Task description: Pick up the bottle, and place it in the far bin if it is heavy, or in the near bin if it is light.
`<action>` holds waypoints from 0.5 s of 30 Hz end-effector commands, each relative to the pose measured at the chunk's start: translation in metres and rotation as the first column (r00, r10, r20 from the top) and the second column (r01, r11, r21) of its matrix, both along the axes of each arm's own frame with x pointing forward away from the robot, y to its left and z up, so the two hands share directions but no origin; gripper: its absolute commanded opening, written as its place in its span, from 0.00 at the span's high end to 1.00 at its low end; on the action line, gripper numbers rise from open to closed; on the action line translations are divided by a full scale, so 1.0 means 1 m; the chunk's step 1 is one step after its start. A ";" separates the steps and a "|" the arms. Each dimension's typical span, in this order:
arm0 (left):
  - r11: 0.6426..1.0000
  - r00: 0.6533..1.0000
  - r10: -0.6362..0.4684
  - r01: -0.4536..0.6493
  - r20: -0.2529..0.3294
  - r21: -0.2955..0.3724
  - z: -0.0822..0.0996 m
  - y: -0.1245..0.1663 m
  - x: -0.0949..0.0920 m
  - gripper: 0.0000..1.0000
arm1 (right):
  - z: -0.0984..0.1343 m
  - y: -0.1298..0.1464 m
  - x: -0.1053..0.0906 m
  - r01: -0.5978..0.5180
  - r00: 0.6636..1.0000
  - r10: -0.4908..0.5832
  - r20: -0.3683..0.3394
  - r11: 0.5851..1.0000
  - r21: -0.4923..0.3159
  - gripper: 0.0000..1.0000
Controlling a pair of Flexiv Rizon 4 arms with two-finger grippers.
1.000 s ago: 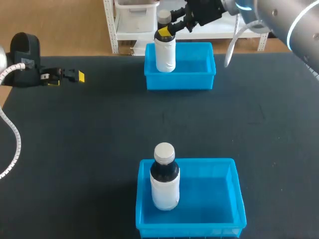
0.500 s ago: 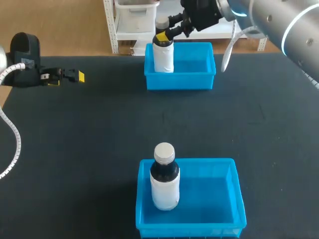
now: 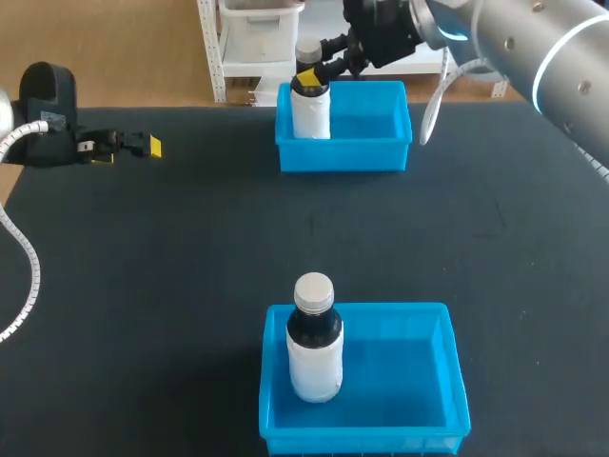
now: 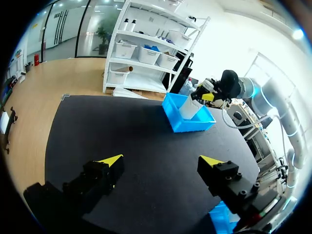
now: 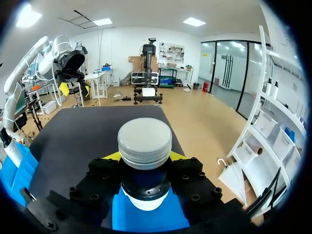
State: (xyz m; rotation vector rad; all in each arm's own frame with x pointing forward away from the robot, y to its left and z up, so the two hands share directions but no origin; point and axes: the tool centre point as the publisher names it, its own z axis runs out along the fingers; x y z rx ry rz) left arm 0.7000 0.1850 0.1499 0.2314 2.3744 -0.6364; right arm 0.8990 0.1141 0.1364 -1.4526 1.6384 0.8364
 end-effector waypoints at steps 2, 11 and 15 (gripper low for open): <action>1.000 1.000 0.000 0.000 0.000 0.000 0.000 0.000 0.000 0.00 | -0.002 0.003 0.012 -0.283 0.945 0.285 -0.160 0.958 0.035 1.00; 1.000 1.000 0.000 0.000 0.000 0.000 0.000 0.000 0.000 0.00 | -0.006 0.005 0.012 -0.284 0.943 0.286 -0.170 0.958 0.034 0.92; 1.000 1.000 0.000 0.000 0.000 0.000 0.000 0.000 0.000 0.00 | -0.007 0.005 0.013 -0.284 0.943 0.284 -0.175 0.959 0.029 0.61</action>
